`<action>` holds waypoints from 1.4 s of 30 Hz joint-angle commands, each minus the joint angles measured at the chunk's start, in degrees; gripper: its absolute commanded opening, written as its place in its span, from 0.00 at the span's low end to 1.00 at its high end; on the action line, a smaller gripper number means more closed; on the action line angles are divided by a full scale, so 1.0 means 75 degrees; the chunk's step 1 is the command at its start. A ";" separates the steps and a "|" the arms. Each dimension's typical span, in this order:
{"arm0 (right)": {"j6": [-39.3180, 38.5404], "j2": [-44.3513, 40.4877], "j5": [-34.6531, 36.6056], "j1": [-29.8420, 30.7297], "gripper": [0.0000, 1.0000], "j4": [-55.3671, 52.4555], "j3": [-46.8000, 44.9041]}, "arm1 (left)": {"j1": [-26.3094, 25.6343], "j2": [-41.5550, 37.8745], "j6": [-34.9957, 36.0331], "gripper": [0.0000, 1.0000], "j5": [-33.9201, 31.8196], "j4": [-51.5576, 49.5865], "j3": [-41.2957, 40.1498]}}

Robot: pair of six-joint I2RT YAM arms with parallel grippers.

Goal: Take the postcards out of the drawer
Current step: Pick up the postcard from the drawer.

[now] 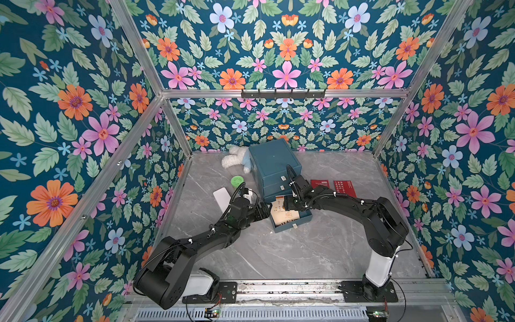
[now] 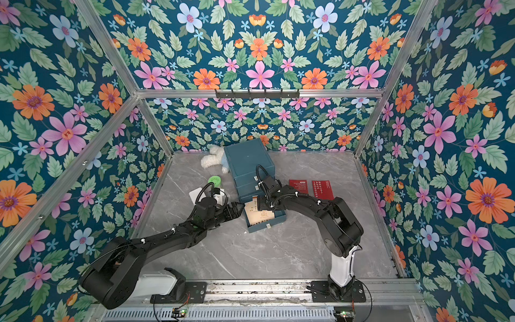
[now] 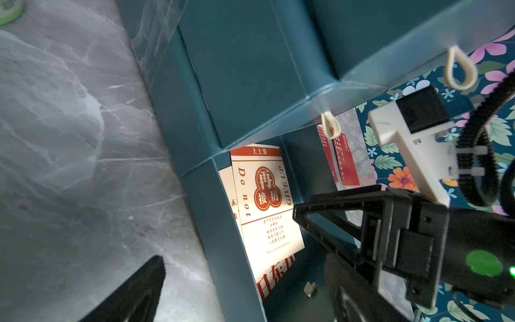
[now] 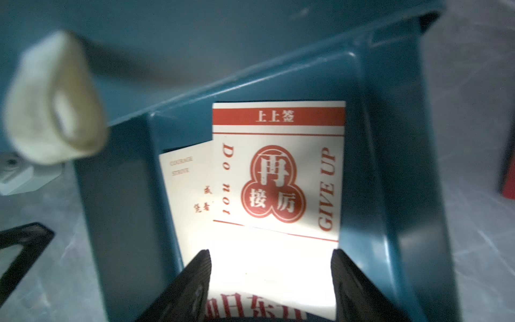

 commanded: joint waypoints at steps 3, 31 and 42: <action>-0.0038 0.0354 0.0769 0.0009 0.72 -0.0667 0.0245 | 0.0006 -0.0033 -0.0033 0.93 0.0016 0.0192 -0.0012; 0.1703 0.0166 -0.2727 -0.0940 0.67 0.3962 -0.1888 | 0.0011 -0.0150 -0.0039 0.93 -0.0066 0.0125 0.0000; 0.2631 0.0063 -0.3931 -0.1152 0.56 0.6105 -0.2621 | 0.0007 -0.0185 -0.0047 0.93 -0.0066 0.0113 0.0023</action>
